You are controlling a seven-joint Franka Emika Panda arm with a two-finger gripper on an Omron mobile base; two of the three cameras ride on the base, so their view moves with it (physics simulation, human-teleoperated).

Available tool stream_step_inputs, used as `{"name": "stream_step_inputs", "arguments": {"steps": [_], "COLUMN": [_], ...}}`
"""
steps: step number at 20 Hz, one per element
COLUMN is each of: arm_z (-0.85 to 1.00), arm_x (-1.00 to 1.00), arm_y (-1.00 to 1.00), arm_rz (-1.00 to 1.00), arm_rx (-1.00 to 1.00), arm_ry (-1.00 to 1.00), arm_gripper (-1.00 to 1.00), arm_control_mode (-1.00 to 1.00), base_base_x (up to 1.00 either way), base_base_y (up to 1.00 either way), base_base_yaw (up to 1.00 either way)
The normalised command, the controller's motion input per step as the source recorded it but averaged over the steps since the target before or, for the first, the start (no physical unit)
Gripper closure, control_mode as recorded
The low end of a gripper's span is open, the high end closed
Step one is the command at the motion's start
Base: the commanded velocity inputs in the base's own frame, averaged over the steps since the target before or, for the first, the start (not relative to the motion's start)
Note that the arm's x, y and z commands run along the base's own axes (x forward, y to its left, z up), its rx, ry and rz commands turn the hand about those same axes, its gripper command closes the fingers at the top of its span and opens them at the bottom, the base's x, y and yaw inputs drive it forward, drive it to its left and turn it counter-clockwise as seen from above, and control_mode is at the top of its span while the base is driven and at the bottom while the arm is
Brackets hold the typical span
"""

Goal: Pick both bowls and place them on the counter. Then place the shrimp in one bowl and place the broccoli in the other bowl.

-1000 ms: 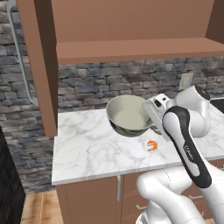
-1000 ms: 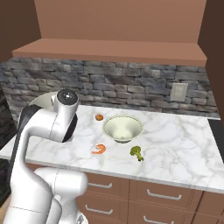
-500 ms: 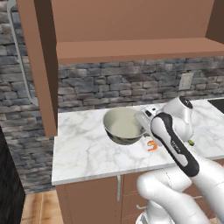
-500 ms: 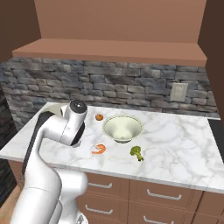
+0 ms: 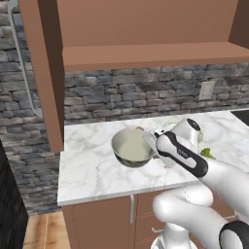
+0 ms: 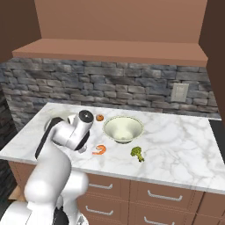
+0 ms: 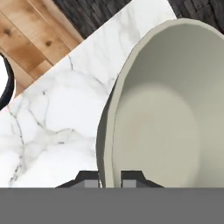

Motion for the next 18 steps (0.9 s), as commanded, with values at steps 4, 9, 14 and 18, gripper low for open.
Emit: {"name": "stream_step_inputs", "arguments": {"steps": [4, 9, 14, 18], "arm_z": [-0.19, -0.13, -0.17, -0.28], "arm_x": [0.45, 0.39, 0.20, 0.01], "arm_y": [0.01, 0.01, 0.03, 0.03], "arm_rz": [0.03, 0.02, 0.03, 0.05], "arm_rx": [0.00, 0.00, 0.00, 0.00], "arm_ry": [0.10, 0.13, 0.11, 0.04], "arm_gripper": [1.00, 1.00, 1.00, 1.00], "arm_control_mode": [-1.00, -1.00, -1.00, -1.00], "base_base_x": [0.00, 0.00, 0.00, 0.00], "base_base_y": [0.00, 0.00, 0.00, 0.00], "base_base_yaw": [0.00, 0.00, 0.00, 0.00]}}
